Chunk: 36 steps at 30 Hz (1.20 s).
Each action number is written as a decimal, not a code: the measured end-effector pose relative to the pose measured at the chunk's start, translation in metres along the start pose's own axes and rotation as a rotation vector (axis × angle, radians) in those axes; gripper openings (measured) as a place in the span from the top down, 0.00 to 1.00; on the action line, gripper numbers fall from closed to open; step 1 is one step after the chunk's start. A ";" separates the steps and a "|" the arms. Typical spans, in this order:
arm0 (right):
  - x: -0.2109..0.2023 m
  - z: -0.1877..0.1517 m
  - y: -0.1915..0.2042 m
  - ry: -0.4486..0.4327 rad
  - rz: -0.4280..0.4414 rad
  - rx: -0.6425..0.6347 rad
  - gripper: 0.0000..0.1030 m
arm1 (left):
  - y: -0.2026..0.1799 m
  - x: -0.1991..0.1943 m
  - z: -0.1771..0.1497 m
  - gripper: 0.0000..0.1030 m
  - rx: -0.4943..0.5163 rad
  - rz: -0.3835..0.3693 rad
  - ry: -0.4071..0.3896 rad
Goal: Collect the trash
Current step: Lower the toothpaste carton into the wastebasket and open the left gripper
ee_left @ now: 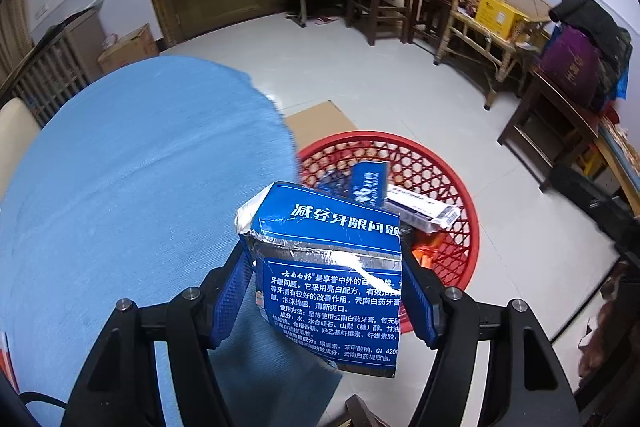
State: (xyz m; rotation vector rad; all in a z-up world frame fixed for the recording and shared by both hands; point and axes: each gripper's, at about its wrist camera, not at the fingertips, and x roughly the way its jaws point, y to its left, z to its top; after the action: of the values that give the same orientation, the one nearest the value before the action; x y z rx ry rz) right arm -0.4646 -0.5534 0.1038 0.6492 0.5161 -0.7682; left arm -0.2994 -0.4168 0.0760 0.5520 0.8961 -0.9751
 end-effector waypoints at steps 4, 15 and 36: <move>-0.012 0.008 -0.010 -0.024 -0.003 0.025 0.06 | -0.014 0.015 0.004 0.31 0.023 -0.004 0.027; -0.019 0.009 -0.011 -0.036 0.000 0.038 0.06 | -0.030 0.061 0.021 0.25 0.020 -0.018 0.147; -0.017 -0.014 0.040 0.003 0.027 -0.015 0.06 | 0.025 0.000 0.001 0.25 -0.084 -0.042 0.012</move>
State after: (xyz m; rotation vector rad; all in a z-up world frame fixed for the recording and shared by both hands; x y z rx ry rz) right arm -0.4468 -0.5141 0.1185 0.6422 0.5147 -0.7376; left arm -0.2771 -0.4056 0.0767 0.4699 0.9579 -0.9686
